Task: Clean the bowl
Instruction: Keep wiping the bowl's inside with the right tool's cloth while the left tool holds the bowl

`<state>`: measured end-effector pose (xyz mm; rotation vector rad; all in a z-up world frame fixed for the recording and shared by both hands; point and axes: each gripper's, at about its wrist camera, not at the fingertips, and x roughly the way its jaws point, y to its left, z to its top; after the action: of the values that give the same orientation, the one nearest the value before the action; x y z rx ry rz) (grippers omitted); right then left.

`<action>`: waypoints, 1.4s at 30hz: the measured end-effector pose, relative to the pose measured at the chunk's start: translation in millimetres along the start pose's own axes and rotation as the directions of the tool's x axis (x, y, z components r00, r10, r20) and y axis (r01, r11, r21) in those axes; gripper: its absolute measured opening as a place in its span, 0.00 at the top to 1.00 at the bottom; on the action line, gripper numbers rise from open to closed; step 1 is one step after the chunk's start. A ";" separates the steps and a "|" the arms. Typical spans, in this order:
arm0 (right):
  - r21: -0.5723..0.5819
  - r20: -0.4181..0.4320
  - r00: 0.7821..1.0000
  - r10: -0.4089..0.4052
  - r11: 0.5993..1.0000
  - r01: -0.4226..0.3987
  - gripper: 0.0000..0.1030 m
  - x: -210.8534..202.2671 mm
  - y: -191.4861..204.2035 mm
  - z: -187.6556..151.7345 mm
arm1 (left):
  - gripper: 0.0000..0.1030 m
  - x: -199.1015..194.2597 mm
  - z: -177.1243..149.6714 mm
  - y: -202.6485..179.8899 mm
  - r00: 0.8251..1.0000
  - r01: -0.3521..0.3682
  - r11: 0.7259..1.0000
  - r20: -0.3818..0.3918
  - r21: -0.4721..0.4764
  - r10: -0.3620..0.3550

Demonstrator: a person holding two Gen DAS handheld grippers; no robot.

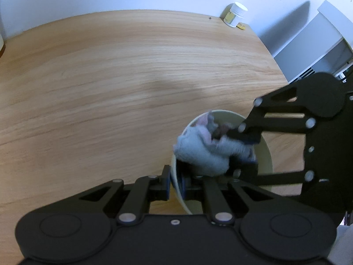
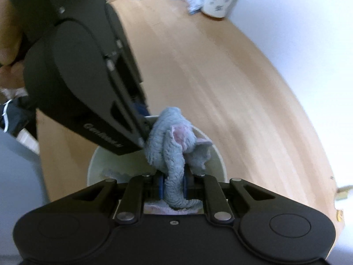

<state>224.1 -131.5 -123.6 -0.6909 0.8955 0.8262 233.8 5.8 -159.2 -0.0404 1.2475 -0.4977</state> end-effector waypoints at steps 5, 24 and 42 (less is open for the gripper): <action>0.085 0.041 0.996 -0.078 0.994 0.074 0.83 -20.6 -16.3 0.9 | 0.91 -0.8 0.0 5.2 1.000 0.007 0.999 0.005 -0.053 -0.007; 0.234 -0.031 0.952 0.304 0.928 -0.289 0.84 43.1 9.0 2.2 | 0.94 0.4 3.8 13.4 0.999 0.035 0.992 -0.004 -0.119 -0.035; 0.168 -0.056 0.997 0.046 0.985 -0.036 0.82 31.7 36.8 13.9 | 0.91 6.2 7.0 7.5 0.999 0.043 0.996 -0.018 -0.081 -0.045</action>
<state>210.2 -91.5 -151.2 -0.5545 1.0233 0.7600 244.2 8.4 -164.7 -0.1319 1.2881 -0.4864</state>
